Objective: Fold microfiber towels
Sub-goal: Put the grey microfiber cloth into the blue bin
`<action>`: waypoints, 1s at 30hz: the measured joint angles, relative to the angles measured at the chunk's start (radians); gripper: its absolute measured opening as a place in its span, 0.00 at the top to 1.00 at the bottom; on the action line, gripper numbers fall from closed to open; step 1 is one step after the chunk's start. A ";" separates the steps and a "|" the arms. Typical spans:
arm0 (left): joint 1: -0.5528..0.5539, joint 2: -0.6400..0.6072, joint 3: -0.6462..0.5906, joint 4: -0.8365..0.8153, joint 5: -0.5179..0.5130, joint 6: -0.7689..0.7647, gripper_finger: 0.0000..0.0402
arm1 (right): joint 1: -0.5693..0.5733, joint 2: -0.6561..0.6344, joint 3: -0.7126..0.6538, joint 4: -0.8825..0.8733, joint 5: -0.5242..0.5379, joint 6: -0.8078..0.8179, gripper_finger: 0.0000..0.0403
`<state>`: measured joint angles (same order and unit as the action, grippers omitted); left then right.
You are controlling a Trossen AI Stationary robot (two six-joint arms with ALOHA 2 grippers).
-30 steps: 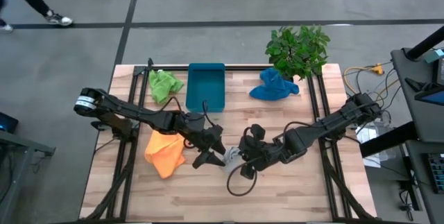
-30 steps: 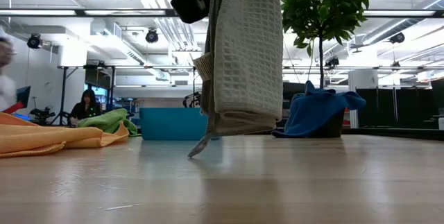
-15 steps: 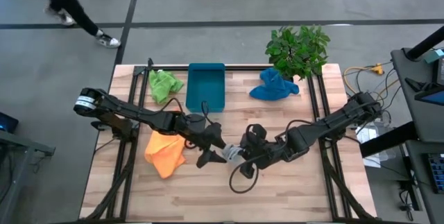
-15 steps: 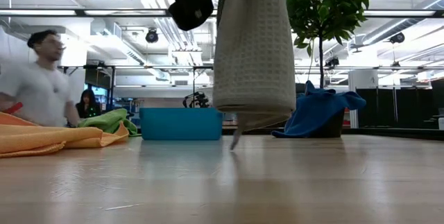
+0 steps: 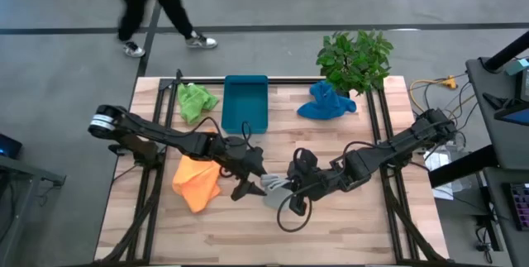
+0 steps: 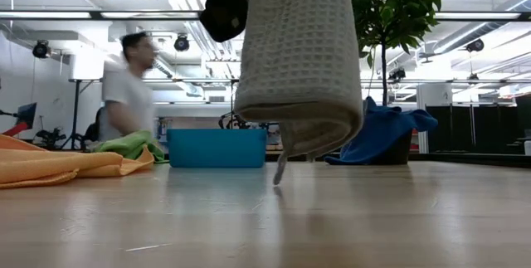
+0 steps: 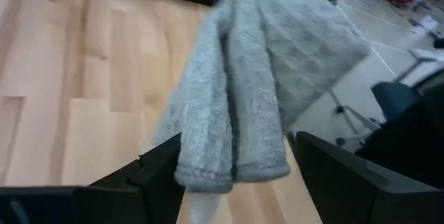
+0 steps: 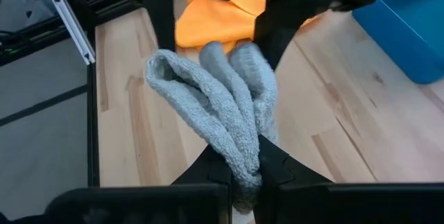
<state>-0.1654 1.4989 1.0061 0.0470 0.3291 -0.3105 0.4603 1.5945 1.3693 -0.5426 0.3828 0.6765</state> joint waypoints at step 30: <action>0.000 0.032 0.000 0.086 -0.037 -0.052 0.96 | -0.001 -0.002 0.000 0.004 0.030 0.025 0.95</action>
<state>-0.1658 1.5306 1.0066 0.1329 0.2924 -0.3620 0.4595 1.5929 1.3693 -0.5386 0.4126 0.7016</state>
